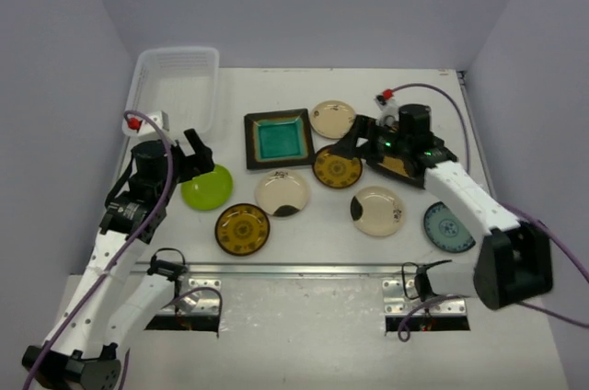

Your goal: Place the plates into the plastic bin on the countertop

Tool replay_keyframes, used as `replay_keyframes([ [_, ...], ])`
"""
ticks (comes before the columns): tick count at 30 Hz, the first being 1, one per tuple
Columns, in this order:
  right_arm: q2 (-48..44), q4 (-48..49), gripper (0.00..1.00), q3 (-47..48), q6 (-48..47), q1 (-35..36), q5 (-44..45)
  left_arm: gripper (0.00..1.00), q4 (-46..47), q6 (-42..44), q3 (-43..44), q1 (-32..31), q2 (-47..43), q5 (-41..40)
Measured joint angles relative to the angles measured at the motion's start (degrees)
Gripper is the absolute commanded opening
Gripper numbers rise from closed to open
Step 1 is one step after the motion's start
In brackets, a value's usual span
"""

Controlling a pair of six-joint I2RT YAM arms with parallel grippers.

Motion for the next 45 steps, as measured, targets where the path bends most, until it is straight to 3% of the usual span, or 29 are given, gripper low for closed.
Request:
replay_keyframes([
  [5,25.57,-2.78,0.98,22.9,-2.45,6.16,2.69,1.0,0.04,-0.07,-0.15,-0.19,0.3,0.09],
  [9,38.01,-7.7,0.87,35.67,-4.85,8.78,7.84,1.0,0.04,-0.19,-0.52,-0.3,0.35,0.27],
  [12,46.36,-10.29,0.85,43.81,-6.32,9.15,10.27,1.0,0.07,-0.24,-0.73,-0.31,0.5,0.55],
  [27,52.42,-14.97,0.82,46.53,-8.72,8.74,14.45,1.0,0.09,-0.24,-0.81,-0.31,2.06,1.75],
  [30,54.95,-14.64,0.74,48.16,-8.68,8.74,13.98,1.0,0.09,-0.24,-0.81,-0.32,2.21,1.85],
  [33,57.69,-14.27,0.6,49.1,-8.25,8.73,12.46,1.0,0.09,-0.24,-0.81,-0.31,2.34,1.89],
  [39,59.65,-10.57,0.21,49.15,-5.67,8.09,8.51,1.0,0.36,-0.2,-0.83,-0.31,2.34,2.57],
  [43,60.34,-7.46,0.03,47.39,-1.13,7.73,5.87,1.0,0.83,-0.2,-0.83,-0.31,2.34,2.97],
  [45,60.6,-5.37,0.0,46.61,1.24,7.5,4.25,1.0,0.92,-0.18,-0.83,-0.32,2.34,3.04],
])
